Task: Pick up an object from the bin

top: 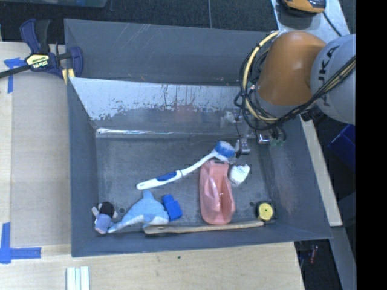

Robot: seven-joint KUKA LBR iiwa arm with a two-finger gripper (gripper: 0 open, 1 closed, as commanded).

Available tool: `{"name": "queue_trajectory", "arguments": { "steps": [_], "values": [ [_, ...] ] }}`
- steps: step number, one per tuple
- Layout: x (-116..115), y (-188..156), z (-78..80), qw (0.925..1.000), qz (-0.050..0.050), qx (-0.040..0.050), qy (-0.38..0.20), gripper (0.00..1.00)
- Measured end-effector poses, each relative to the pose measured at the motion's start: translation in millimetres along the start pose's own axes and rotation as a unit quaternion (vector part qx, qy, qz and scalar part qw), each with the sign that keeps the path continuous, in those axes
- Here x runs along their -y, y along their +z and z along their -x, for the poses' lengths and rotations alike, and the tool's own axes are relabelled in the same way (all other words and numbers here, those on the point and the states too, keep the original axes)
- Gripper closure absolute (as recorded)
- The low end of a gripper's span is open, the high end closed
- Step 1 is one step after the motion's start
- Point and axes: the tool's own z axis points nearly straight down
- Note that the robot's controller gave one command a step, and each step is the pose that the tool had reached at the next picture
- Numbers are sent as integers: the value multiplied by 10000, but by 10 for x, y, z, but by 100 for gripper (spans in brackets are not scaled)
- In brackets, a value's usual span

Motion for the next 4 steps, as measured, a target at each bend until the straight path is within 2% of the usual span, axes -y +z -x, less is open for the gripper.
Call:
{"name": "queue_trajectory", "arguments": {
  "steps": [1,2,3,4],
  "values": [
    [46,385,-47,10000,11,-38,-83,0],
    [46,662,-104,9999,-24,53,106,0],
    [51,673,-13,9996,6,48,277,100],
    [50,673,-13,9996,6,48,275,100]
  ]
}}
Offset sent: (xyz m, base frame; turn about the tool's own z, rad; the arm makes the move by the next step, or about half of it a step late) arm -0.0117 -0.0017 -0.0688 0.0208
